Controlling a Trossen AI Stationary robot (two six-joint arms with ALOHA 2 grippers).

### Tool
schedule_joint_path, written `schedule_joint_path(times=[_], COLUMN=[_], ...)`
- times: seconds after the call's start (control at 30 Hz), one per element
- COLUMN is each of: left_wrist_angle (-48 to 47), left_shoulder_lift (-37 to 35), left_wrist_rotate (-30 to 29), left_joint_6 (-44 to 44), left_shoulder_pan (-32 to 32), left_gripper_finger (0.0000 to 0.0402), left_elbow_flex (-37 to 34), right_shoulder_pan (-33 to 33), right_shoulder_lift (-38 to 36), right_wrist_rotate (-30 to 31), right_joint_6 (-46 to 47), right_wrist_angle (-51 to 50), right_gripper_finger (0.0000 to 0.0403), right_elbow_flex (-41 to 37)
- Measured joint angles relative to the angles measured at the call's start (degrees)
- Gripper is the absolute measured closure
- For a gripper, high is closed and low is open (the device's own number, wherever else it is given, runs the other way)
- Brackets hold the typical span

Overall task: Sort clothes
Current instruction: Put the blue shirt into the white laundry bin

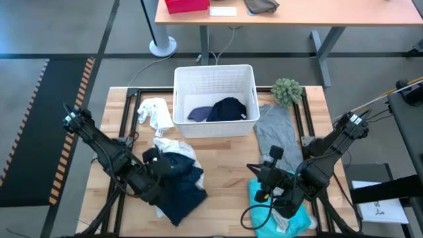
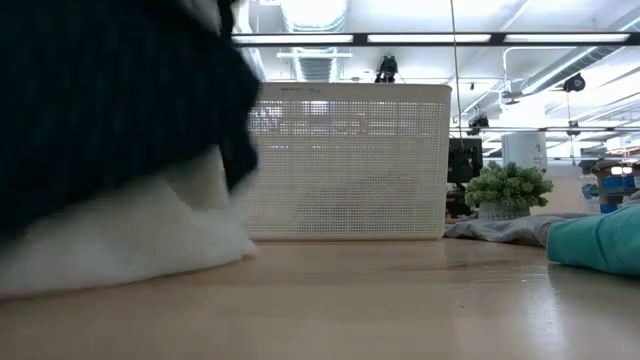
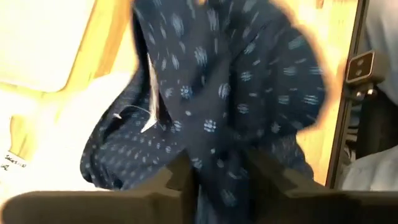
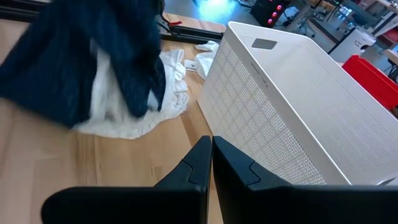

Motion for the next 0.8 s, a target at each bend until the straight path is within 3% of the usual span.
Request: schedule_joint_path(times=[0.13,0.3,0.37,0.57,0.8], left_wrist_angle=[0.0,-0.2,0.0,7.2,9.5], left_shoulder_lift=[2.4,4.8,5.2,5.3,5.4], left_wrist_rotate=[0.4,1.8,2.7,3.0,0.7], left_joint_6=[2.5,6.1,6.1,4.7,2.9], left_shoulder_pan=[0.0,0.1,0.2,0.2,1.0], left_gripper_finger=[0.0296,0.0384,0.039,0.0327,0.0214], left_elbow_flex=[0.0,0.0,-0.1,-0.1,-0.6], right_shoulder_pan=[0.0,0.0,0.0,0.0,0.0], right_shoulder_lift=[0.0,0.0,0.0,0.0,0.0], right_wrist_rotate=[0.0,0.0,0.0,-0.1,-1.0], right_joint_6=[0.0,0.0,0.0,0.0,0.0], right_wrist_angle=[0.0,0.0,0.0,0.0,0.0], right_gripper_finger=[0.0403,0.0403,0.0403,0.0403,0.0403], right_elbow_flex=[0.0,0.0,0.0,0.0,0.0])
